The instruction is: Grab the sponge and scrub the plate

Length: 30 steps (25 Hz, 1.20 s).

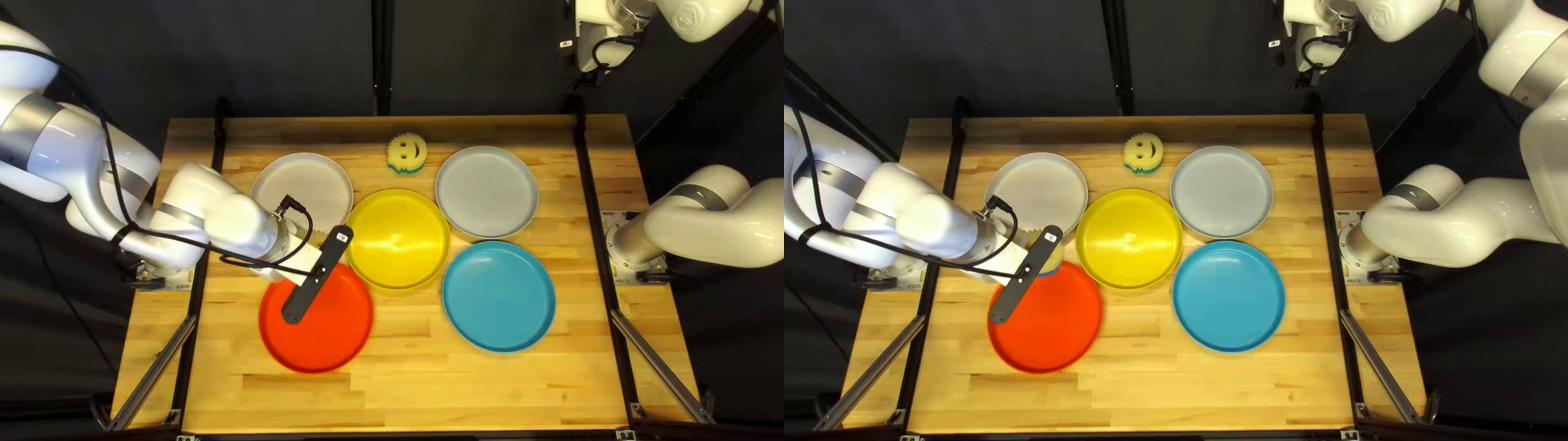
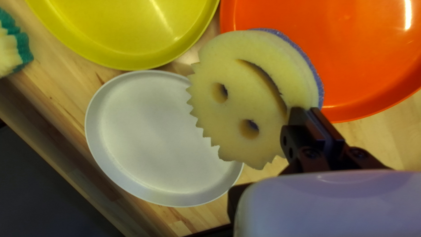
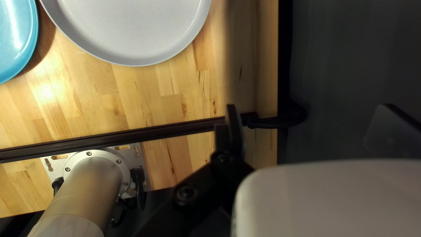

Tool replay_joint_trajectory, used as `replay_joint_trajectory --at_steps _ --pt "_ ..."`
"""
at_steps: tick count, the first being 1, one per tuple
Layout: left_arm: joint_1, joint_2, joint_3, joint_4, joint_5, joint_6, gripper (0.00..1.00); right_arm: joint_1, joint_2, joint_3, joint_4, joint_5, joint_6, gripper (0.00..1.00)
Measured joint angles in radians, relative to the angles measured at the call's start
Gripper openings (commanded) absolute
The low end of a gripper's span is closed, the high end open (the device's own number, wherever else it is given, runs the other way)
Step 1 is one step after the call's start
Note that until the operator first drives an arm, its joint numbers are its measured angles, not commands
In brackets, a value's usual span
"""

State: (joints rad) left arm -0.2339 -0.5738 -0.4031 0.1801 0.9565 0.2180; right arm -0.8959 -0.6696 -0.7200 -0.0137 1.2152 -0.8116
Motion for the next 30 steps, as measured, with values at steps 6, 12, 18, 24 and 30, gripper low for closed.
replay_joint_trajectory --at_steps 6,12,18,24,30 --pt "0.138 -0.031 0.095 0.002 -0.066 0.098 0.00 0.000 0.000 0.000 0.000 0.000 0.000 1.00" --pt "0.192 -0.026 0.118 0.001 -0.096 0.141 0.00 0.000 0.000 0.000 0.000 0.000 0.000 1.00" --pt "0.191 -0.025 0.118 0.000 -0.097 0.139 0.00 0.000 0.000 0.000 0.000 0.000 0.000 1.00" --pt "0.181 0.018 0.101 0.005 -0.111 0.123 0.00 0.000 0.000 0.000 0.000 0.000 0.000 1.00" --pt "0.209 0.069 0.106 0.008 -0.172 0.139 0.00 0.000 0.000 0.000 0.000 0.000 0.000 1.00"
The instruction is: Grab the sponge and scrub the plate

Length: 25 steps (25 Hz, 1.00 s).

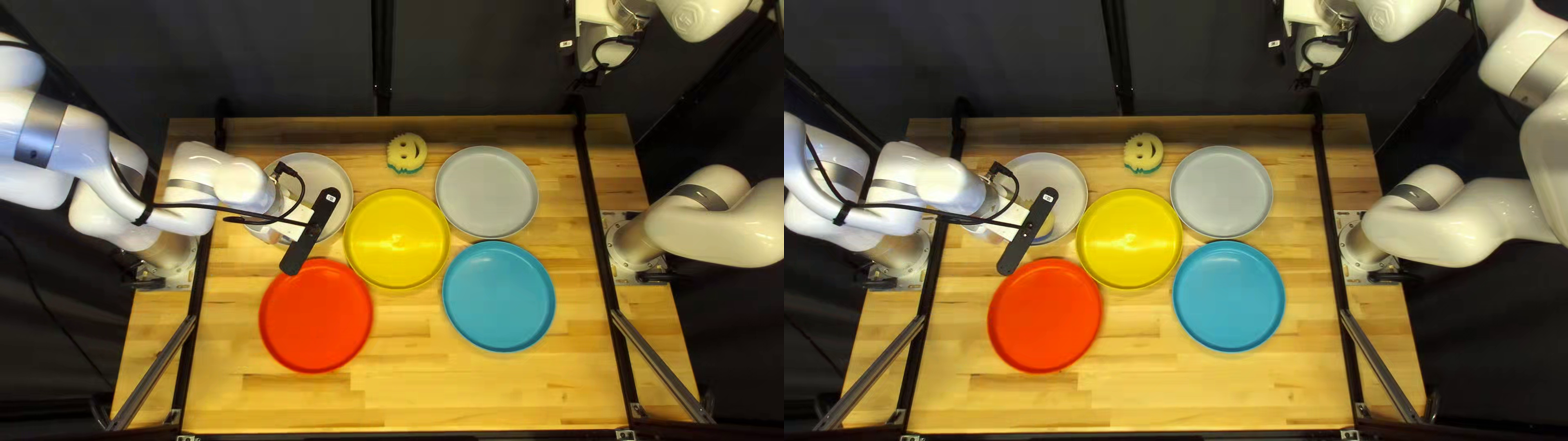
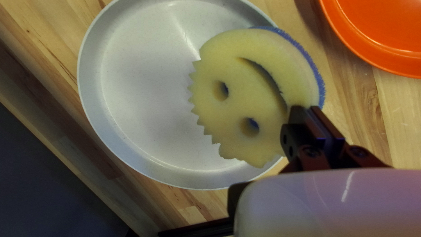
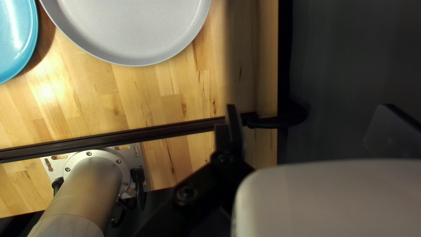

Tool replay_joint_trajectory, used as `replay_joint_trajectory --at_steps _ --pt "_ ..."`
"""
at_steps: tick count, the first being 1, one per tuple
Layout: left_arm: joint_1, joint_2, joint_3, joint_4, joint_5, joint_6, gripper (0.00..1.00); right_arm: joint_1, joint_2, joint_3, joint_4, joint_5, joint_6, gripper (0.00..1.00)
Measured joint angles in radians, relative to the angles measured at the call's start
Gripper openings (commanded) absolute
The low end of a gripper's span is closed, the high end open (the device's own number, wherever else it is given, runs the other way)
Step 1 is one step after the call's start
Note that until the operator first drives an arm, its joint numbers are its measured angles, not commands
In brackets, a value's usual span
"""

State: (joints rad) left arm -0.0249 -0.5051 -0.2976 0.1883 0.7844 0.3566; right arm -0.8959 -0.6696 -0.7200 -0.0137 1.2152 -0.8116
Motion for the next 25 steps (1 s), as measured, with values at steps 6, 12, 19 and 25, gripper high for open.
replay_joint_trajectory --at_steps 6,12,19,25 --pt "0.109 0.107 0.020 -0.010 -0.135 0.103 0.00 0.000 0.000 0.000 0.000 0.000 0.000 1.00" --pt "0.215 0.152 0.004 -0.036 -0.171 0.215 0.00 0.000 0.000 0.000 0.000 0.000 0.000 1.00" --pt "0.335 0.152 -0.034 -0.069 -0.140 0.341 0.00 0.000 0.000 0.000 0.000 0.000 0.000 1.00" --pt "0.380 0.204 -0.060 -0.091 -0.157 0.397 0.00 0.000 0.000 0.000 0.000 0.000 0.000 1.00"
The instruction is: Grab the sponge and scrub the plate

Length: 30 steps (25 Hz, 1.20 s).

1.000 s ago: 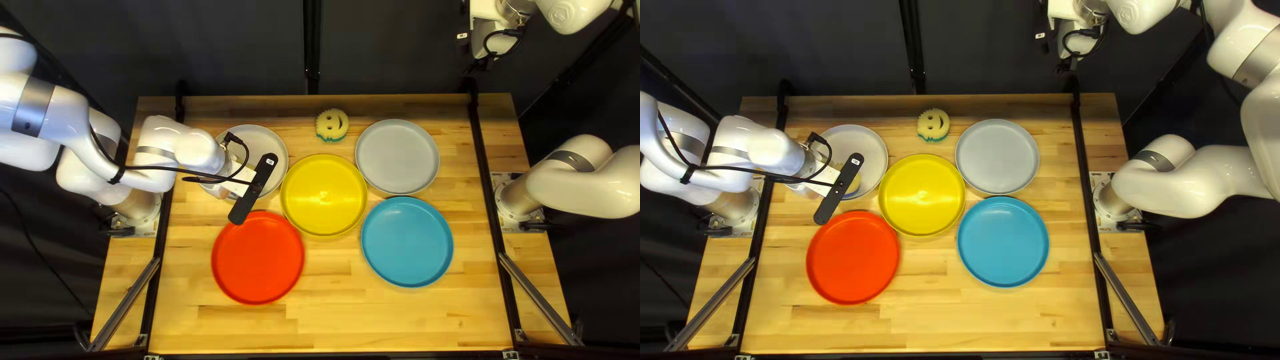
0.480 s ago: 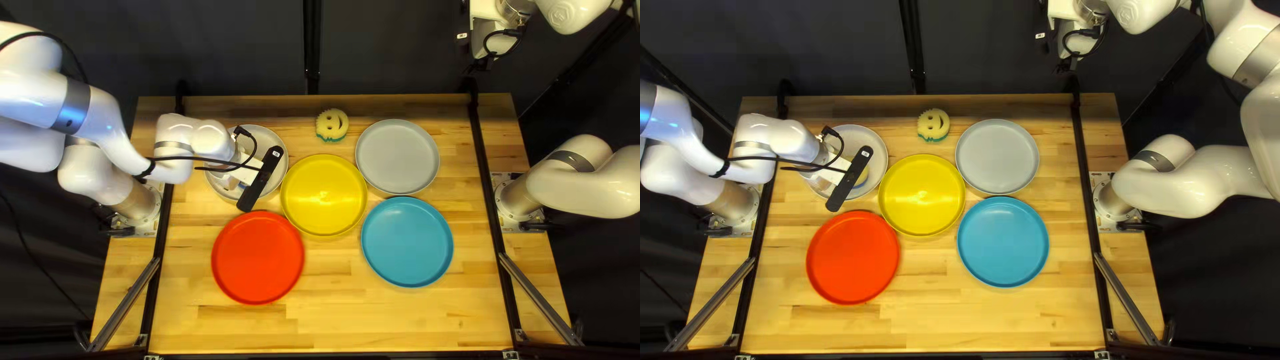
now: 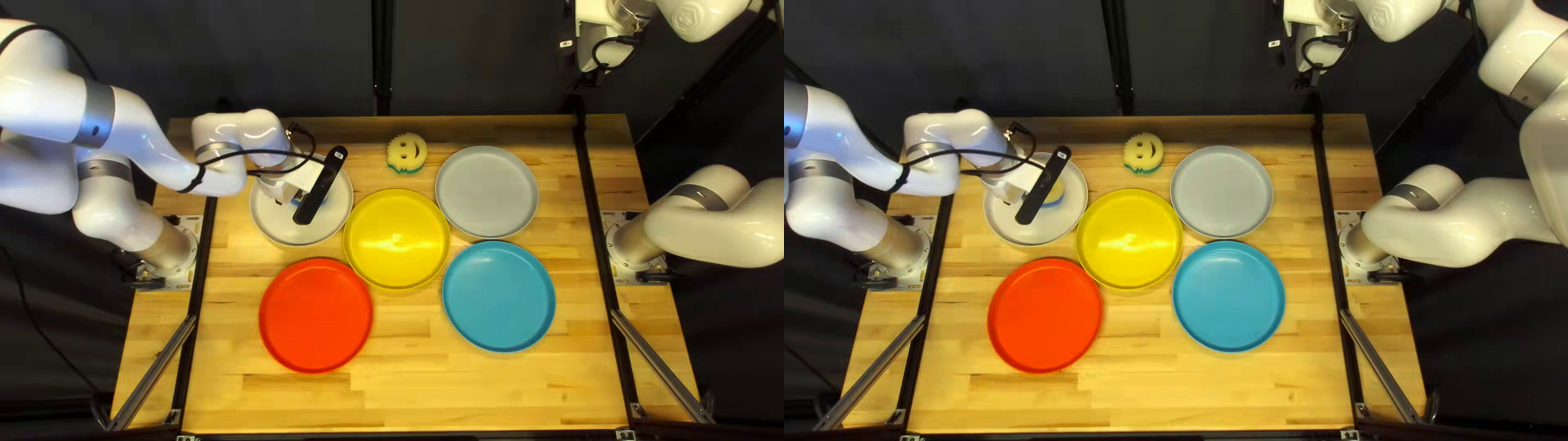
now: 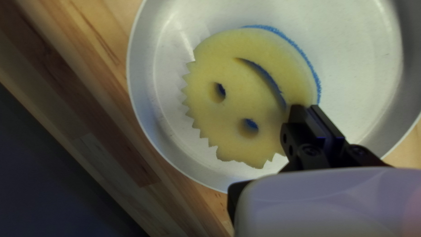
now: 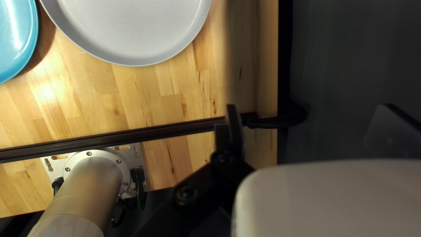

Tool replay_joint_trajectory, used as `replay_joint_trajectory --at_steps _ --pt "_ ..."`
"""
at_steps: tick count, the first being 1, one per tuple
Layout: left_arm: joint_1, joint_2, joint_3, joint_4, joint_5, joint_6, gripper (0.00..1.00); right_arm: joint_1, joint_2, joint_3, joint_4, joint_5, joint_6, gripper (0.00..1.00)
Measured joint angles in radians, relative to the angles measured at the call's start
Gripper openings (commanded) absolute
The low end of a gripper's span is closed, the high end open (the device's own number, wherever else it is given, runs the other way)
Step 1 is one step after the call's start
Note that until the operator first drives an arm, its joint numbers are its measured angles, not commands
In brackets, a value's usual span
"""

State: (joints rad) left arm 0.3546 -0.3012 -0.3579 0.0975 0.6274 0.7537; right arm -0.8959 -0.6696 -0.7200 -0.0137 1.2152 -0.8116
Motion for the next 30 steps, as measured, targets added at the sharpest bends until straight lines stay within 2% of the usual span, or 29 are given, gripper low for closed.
replay_joint_trajectory --at_steps 14,27,30 --pt "-0.113 0.075 -0.027 -0.012 -0.055 -0.065 0.00 0.000 0.000 0.000 0.000 0.000 0.000 1.00" --pt "0.089 0.065 -0.011 -0.039 -0.032 0.129 0.00 0.000 0.000 0.000 0.000 0.000 0.000 1.00" --pt "0.102 0.074 -0.015 -0.049 -0.030 0.146 0.00 0.000 0.000 0.000 0.000 0.000 0.000 1.00"
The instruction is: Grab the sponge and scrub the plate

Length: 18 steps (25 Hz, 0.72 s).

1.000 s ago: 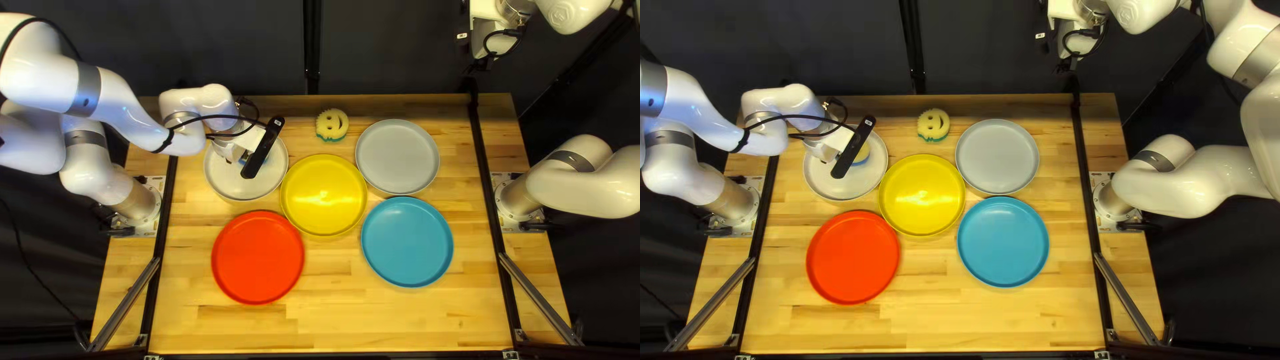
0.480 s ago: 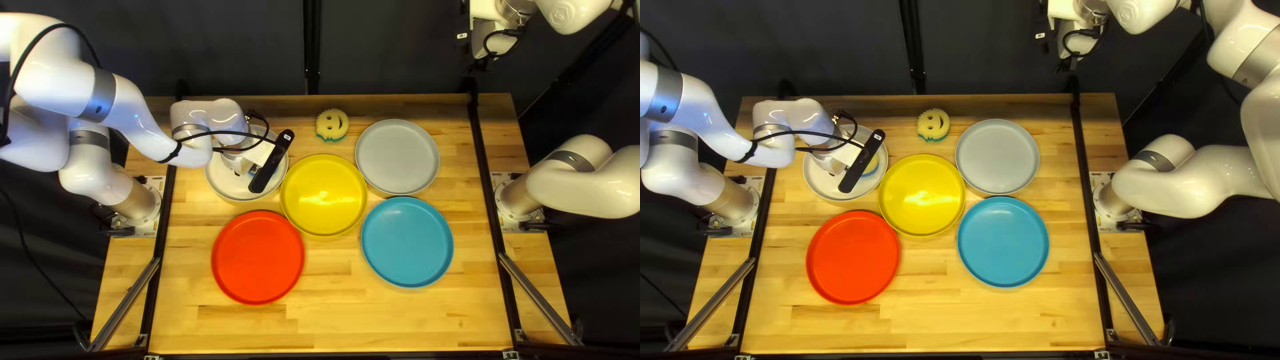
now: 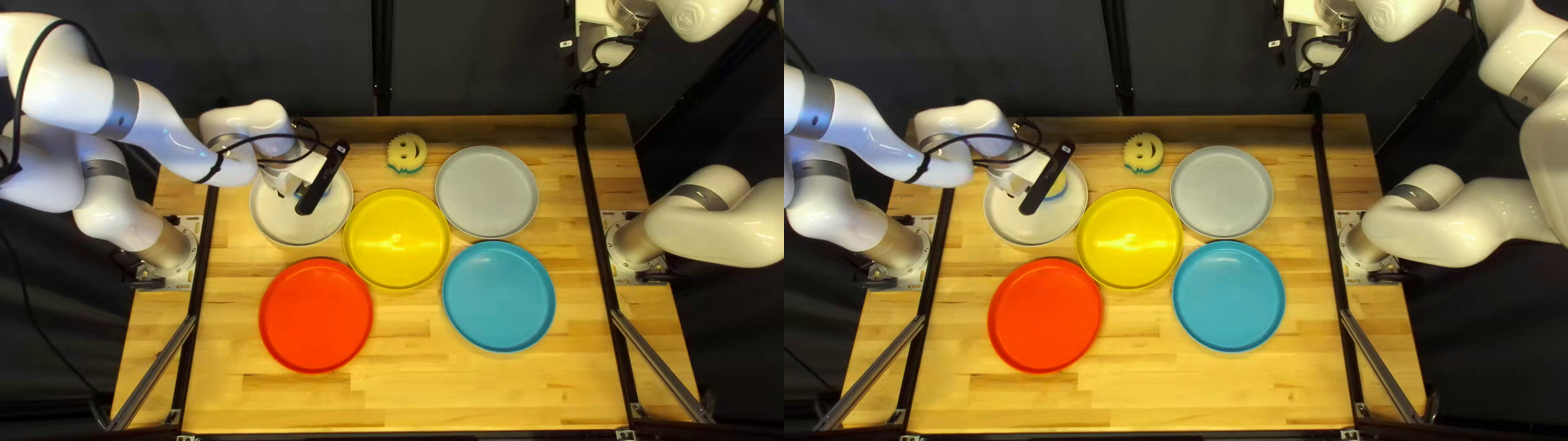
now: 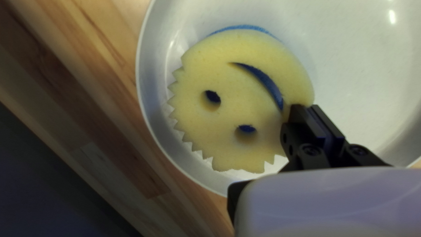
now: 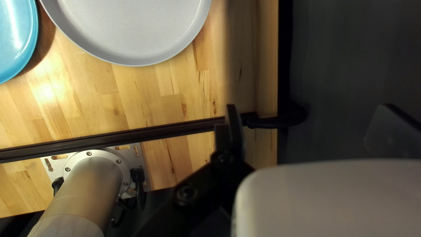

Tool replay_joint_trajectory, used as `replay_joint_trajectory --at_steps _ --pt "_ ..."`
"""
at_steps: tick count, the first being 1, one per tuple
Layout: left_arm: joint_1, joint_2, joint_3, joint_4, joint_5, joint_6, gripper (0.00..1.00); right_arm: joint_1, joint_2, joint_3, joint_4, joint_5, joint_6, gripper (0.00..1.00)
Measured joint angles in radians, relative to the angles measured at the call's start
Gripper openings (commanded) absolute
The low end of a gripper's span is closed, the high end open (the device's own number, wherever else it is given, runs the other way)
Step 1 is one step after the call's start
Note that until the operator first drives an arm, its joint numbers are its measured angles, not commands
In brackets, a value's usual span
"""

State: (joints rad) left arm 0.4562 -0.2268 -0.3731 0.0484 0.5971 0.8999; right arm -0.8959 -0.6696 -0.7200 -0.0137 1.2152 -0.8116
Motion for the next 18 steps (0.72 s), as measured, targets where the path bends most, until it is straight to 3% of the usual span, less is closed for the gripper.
replay_joint_trajectory --at_steps 12,18 --pt "-0.214 0.042 -0.039 0.024 -0.037 -0.190 0.00 0.000 0.000 0.000 0.000 0.000 0.000 1.00" --pt "-0.210 0.032 -0.018 0.039 -0.054 -0.194 0.00 0.000 0.000 0.000 0.000 0.000 0.000 1.00"
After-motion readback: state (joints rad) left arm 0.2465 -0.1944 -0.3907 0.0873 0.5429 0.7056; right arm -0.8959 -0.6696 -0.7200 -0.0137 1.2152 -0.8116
